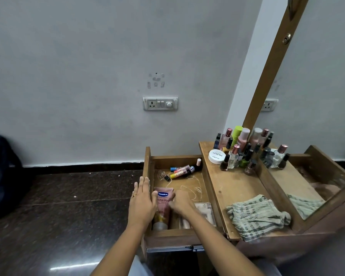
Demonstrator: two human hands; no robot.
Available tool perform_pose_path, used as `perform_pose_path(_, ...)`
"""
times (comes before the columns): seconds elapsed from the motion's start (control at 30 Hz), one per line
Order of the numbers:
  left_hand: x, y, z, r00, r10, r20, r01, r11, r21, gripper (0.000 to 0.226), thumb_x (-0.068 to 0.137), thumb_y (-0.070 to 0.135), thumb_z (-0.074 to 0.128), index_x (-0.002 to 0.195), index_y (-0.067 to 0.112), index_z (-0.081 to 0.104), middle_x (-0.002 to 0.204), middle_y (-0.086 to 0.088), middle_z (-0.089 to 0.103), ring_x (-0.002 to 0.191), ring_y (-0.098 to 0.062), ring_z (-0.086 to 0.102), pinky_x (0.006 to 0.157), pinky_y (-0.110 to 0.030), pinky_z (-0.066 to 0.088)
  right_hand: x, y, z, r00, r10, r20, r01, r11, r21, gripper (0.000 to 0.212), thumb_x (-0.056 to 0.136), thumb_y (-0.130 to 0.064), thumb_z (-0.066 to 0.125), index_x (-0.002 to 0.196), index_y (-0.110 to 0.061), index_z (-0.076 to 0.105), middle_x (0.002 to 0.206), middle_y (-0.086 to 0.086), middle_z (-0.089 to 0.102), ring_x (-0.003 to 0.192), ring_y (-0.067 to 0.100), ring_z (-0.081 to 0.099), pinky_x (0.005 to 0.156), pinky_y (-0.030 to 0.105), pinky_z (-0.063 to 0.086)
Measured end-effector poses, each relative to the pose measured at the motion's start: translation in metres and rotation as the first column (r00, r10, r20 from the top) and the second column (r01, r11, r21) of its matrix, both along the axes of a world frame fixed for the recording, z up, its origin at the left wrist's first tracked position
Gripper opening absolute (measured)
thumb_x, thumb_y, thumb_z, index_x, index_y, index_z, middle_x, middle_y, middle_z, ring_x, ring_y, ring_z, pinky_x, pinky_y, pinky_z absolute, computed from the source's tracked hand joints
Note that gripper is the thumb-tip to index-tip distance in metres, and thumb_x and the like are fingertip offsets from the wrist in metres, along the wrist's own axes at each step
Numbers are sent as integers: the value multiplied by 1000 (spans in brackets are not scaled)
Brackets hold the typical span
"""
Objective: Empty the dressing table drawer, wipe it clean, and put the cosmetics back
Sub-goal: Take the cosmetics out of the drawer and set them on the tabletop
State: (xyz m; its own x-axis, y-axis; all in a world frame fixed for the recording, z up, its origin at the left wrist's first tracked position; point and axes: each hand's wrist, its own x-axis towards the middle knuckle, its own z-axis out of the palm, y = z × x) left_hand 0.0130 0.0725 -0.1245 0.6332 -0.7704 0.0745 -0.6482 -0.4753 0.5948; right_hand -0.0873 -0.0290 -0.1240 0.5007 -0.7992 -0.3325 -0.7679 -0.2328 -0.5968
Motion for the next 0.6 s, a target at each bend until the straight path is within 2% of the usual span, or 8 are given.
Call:
perform_pose_path(0.03,0,0,0,1000,1,-3,-1,1000,-4,60,101,40,36,154,20,16,162,2,9,149,-20,5,117,-39,19,4,-6,0,1000,-9,-16,8,998,-60,5,91,-13,59,92,-17,62,96,2,65,84,14,62,71,27,56)
perform_pose_path(0.1,0,-1,-1,1000,0,-9,0,1000,-7,60,101,41,35,154,20,15,162,3,9,149,-19,4,118,-39,18,11,-23,4,998,15,-58,-26,980,-196,22,91,-8,57,113,-11,61,114,8,62,102,20,61,86,34,55)
perform_pose_path(0.17,0,-1,-2,1000,-1,-13,1,1000,-5,61,101,41,34,154,21,13,162,4,7,149,-18,2,118,-38,17,15,-39,10,994,73,-86,-97,944,-316,42,91,0,53,131,-10,50,136,11,48,129,28,41,105,40,42)
perform_pose_path(0.2,1,-1,-3,1000,-1,-14,1,1000,-4,61,101,41,34,155,21,13,162,4,7,149,-18,2,118,-37,17,16,-47,14,988,103,-118,-141,916,-375,48,90,4,51,136,-11,46,141,10,42,134,30,33,107,41,37)
perform_pose_path(0.3,1,-2,-3,1000,3,-8,-3,1000,-2,61,101,42,34,155,21,12,162,5,7,149,-17,1,118,-36,17,20,-68,11,957,171,-234,-262,856,-446,57,89,8,47,141,-15,40,143,7,39,135,31,28,107,42,34)
perform_pose_path(0.47,0,-2,-3,1000,14,-16,-14,1000,4,62,101,44,34,155,22,12,162,6,5,149,-16,0,117,-37,18,22,-81,-6,913,171,-370,-323,858,-400,55,92,2,50,144,-13,37,149,11,34,143,34,17,114,46,26)
perform_pose_path(0.6,0,-3,-3,1000,18,-17,-17,1000,12,62,101,45,34,154,24,11,162,7,3,149,-16,-1,117,-36,17,21,-79,-16,919,98,-382,-256,885,-388,48,94,-6,50,141,-12,41,144,12,41,136,31,31,111,43,30)
